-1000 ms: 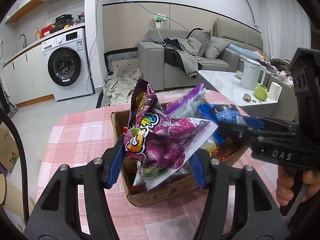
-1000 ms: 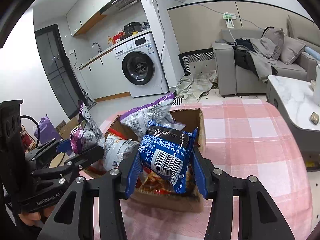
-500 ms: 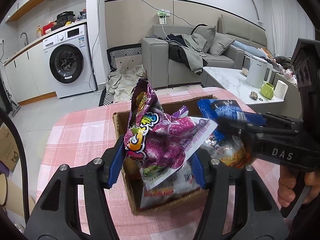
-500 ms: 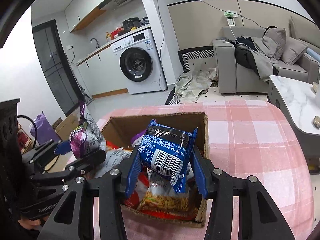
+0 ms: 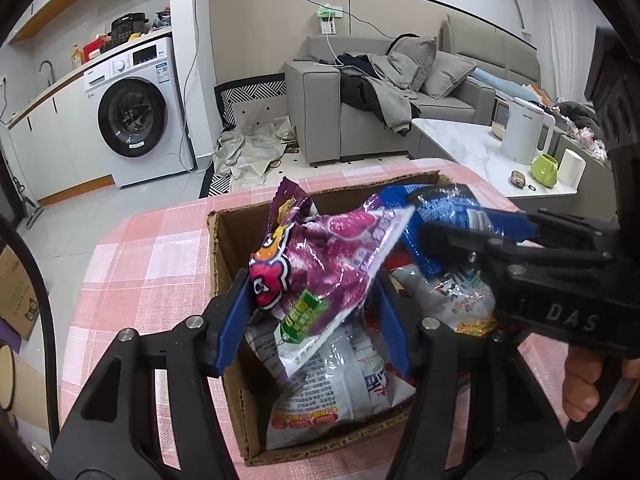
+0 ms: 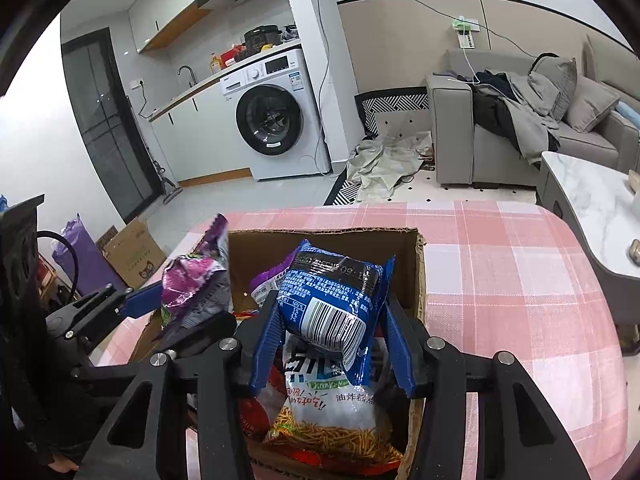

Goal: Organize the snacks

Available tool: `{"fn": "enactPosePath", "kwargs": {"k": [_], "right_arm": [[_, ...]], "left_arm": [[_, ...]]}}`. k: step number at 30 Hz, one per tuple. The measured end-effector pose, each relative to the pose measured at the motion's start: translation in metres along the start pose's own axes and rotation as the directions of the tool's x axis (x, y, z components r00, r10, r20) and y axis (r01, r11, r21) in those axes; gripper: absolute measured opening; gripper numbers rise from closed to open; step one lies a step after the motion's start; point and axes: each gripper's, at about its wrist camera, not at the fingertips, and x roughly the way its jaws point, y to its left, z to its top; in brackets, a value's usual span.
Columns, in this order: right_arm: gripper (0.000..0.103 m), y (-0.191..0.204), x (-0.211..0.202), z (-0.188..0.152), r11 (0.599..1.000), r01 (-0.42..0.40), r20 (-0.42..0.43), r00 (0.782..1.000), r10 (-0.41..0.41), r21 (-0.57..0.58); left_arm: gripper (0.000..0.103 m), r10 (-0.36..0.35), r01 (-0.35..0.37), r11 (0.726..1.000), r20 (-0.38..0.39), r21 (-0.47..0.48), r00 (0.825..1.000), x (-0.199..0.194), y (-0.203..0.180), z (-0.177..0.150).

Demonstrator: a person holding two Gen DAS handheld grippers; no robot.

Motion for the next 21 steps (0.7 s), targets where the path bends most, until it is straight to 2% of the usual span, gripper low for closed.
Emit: {"fn": "enactPosePath", "kwargs": {"k": [4, 7, 11, 14, 17, 18, 19, 21], "right_arm": [[0.053, -0.001, 0.001, 0.000, 1.000, -0.024, -0.012, 1.000, 0.024, -0.001], [0.053, 0.000, -0.005, -0.002, 0.999, -0.031, 0.012, 0.999, 0.031, -0.016], [0.055, -0.002, -0.015, -0.004, 0.999, -0.037, 0.037, 0.999, 0.038, -0.022], [0.064, -0.003, -0.025, -0.007, 0.999, -0.025, 0.052, 0.998, 0.027, -0.032], [0.075, -0.004, -0.037, -0.012, 0.999, -0.018, 0.063, 0.998, 0.021, -0.040], [0.084, -0.004, -0.042, -0.014, 0.999, -0.017, 0.068, 0.998, 0.019, -0.041], [0.092, -0.004, -0.047, -0.017, 0.999, -0.018, 0.077, 0.997, 0.021, -0.040], [0.098, -0.004, -0.056, -0.022, 0.999, -0.025, 0.094, 0.995, 0.028, -0.033]], "left_arm": [[0.056, 0.007, -0.007, 1.000, -0.016, 0.013, 1.000, 0.010, 0.001, -0.003], [0.056, 0.016, -0.015, 0.999, -0.010, 0.033, 1.000, 0.011, -0.002, -0.005], [0.056, 0.000, 0.000, 1.000, -0.008, 0.015, 1.000, 0.008, -0.001, -0.004], [0.058, -0.029, 0.029, 1.000, -0.010, 0.002, 1.000, 0.001, 0.001, -0.004], [0.074, -0.025, 0.025, 1.000, 0.002, 0.001, 1.000, -0.010, 0.001, -0.007], [0.080, -0.026, 0.026, 1.000, 0.008, 0.000, 1.000, -0.015, 0.001, -0.007], [0.081, -0.032, 0.032, 0.999, 0.022, 0.000, 0.999, -0.022, 0.001, -0.009], [0.083, -0.037, 0.037, 0.999, 0.040, 0.003, 0.998, -0.034, 0.002, -0.013]]}}
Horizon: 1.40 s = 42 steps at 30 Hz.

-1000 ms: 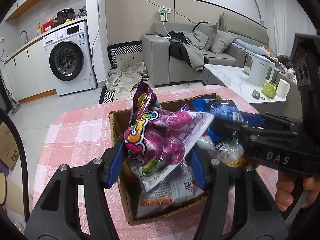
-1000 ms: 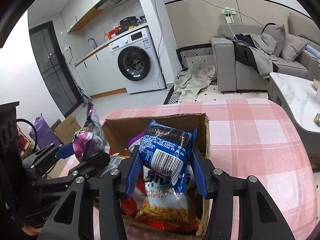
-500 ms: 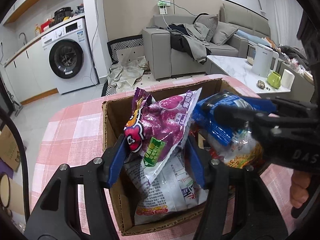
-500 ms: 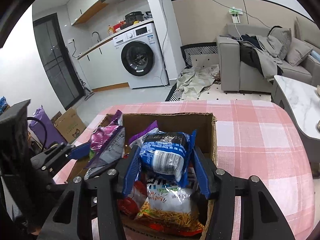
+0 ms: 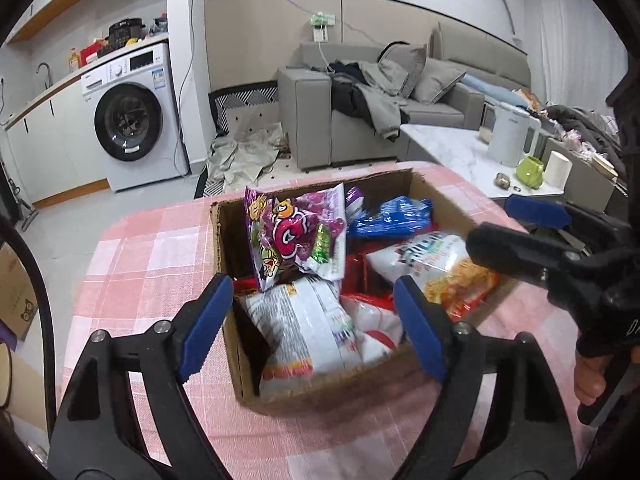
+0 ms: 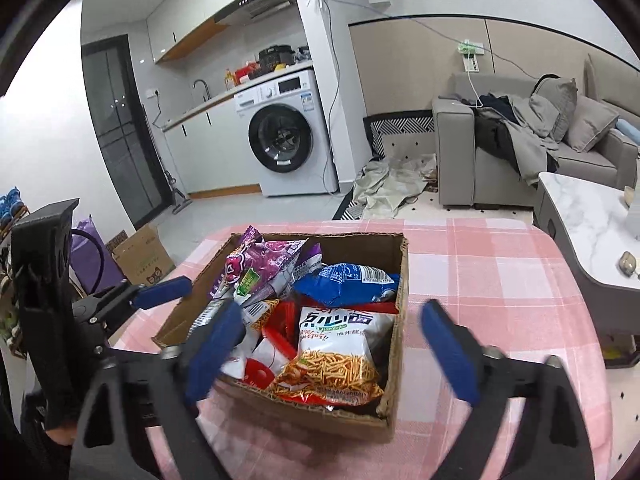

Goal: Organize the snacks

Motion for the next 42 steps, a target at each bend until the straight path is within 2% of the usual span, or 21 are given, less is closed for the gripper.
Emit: {"fn": "enactPosePath", "kwargs": {"k": [2, 3, 4, 8, 13, 20, 28, 35, 42], "right_arm": [[0.102, -0.001, -0.008, -0.005, 1.000, -0.012, 0.011, 1.000, 0.012, 0.009], [0.102, -0.001, -0.013, -0.008, 1.000, -0.019, 0.021, 1.000, 0.019, 0.011], [0.102, 0.001, -0.017, -0.012, 1.000, -0.023, 0.030, 0.999, 0.023, 0.007], [0.102, 0.006, -0.033, -0.024, 0.999, -0.020, 0.073, 0.997, 0.022, -0.026], [0.102, 0.008, -0.049, -0.041, 0.999, -0.040, 0.106, 0.993, 0.042, -0.022], [0.102, 0.023, -0.070, -0.067, 0.997, -0.030, 0.145, 0.989, 0.040, -0.072], [0.103, 0.030, -0.073, -0.096, 0.995, -0.020, 0.140, 0.990, 0.034, -0.100], [0.103, 0.028, -0.071, -0.106, 0.995, -0.026, 0.158, 0.987, 0.042, -0.100], [0.103, 0.025, -0.068, -0.106, 0.996, -0.016, 0.168, 0.985, 0.030, -0.086]], "left_arm": [[0.088, 0.010, -0.010, 1.000, 0.017, -0.004, 1.000, -0.012, -0.001, -0.005], [0.093, 0.013, -0.012, 1.000, 0.028, -0.009, 1.000, -0.018, -0.002, -0.008], [0.102, 0.014, -0.013, 1.000, 0.041, -0.017, 0.999, -0.024, -0.002, -0.010], [0.102, 0.006, -0.002, 0.999, 0.093, -0.046, 0.996, -0.048, 0.000, -0.025], [0.103, 0.030, -0.019, 0.997, 0.141, -0.079, 0.989, -0.076, 0.004, -0.044], [0.102, 0.046, -0.028, 0.993, 0.167, -0.111, 0.985, -0.107, 0.014, -0.074], [0.102, 0.071, -0.060, 0.995, 0.138, -0.083, 0.988, -0.115, 0.017, -0.108], [0.102, 0.070, -0.049, 0.990, 0.164, -0.131, 0.984, -0.111, 0.021, -0.122], [0.102, 0.078, -0.059, 0.992, 0.170, -0.113, 0.982, -0.105, 0.016, -0.125]]}}
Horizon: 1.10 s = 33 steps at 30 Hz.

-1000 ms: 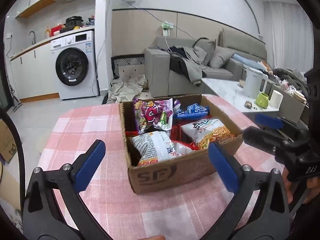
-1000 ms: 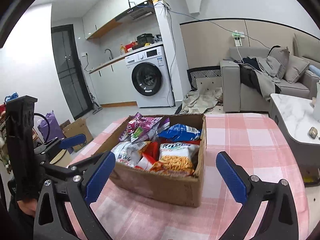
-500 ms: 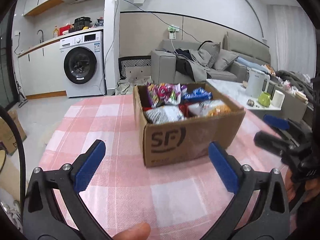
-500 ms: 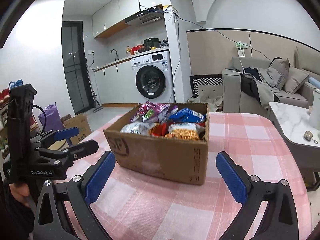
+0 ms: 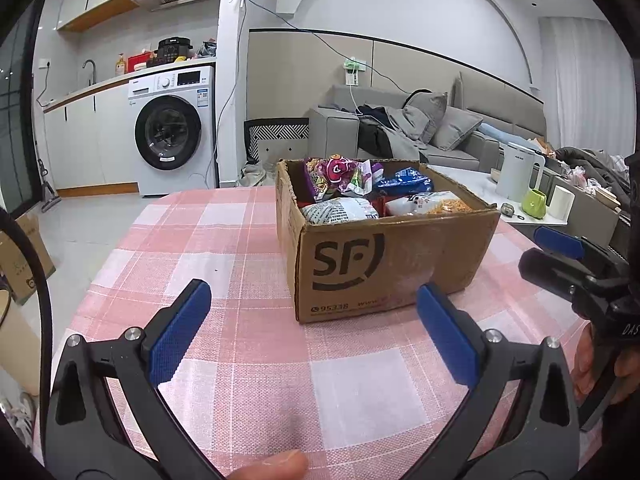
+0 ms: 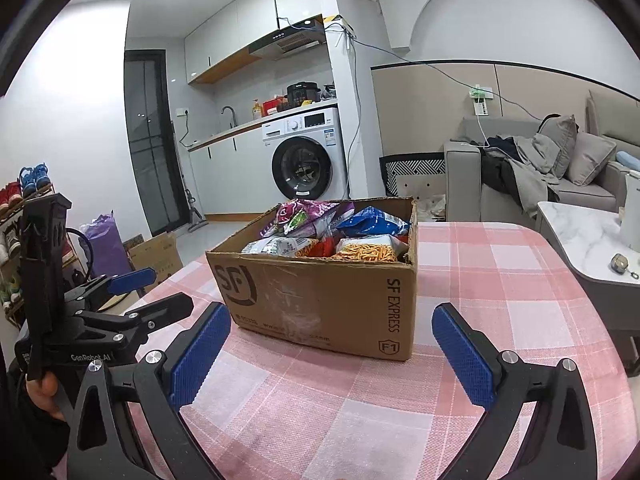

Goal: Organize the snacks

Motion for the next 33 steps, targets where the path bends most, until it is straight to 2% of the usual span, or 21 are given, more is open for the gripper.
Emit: {"fn": "enactPosePath", "kwargs": {"k": [7, 33], "right_arm": [[0.103, -0.0013, 0.0021, -0.0020, 1.000, 0.014, 0.004, 1.000, -0.014, -0.006], [0.103, 0.0032, 0.0006, -0.0062, 0.999, 0.041, 0.020, 0.999, -0.041, -0.026]], "left_arm": [[0.102, 0.007, -0.007, 0.999, 0.000, 0.035, 1.000, 0.0023, -0.0095, -0.0017], [0.102, 0.029, -0.028, 0.999, -0.007, 0.022, 1.000, 0.0048, -0.0055, -0.0084]]}}
